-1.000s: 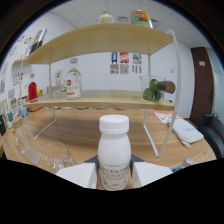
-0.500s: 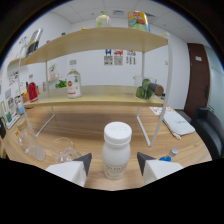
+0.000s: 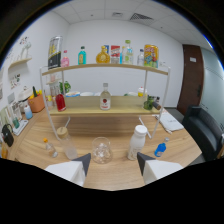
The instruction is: Make me a cup of Mount Fuji.
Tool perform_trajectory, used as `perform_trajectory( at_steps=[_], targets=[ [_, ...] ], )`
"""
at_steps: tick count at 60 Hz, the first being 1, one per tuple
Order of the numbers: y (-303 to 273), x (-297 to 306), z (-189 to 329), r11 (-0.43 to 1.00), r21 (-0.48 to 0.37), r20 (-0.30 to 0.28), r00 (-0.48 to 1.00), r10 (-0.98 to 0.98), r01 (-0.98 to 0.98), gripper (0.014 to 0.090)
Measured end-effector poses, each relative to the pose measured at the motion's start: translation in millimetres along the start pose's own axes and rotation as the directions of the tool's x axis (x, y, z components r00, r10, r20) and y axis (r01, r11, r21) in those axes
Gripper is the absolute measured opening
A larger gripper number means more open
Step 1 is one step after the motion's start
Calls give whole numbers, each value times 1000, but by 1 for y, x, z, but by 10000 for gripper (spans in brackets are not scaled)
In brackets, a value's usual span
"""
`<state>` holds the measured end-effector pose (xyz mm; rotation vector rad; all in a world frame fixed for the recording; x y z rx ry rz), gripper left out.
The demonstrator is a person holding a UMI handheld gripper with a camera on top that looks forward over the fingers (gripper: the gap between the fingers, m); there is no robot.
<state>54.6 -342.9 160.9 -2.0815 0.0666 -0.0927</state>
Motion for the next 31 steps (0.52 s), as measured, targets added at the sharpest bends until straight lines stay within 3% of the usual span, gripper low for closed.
perform_trajectory(
  at_steps=[18, 31],
  targets=[
    [9, -38, -16, 999, -32, 28, 999, -19, 20, 862],
    [12, -41, -15, 999, -49, 14, 1000, -18, 19, 859]
  ],
)
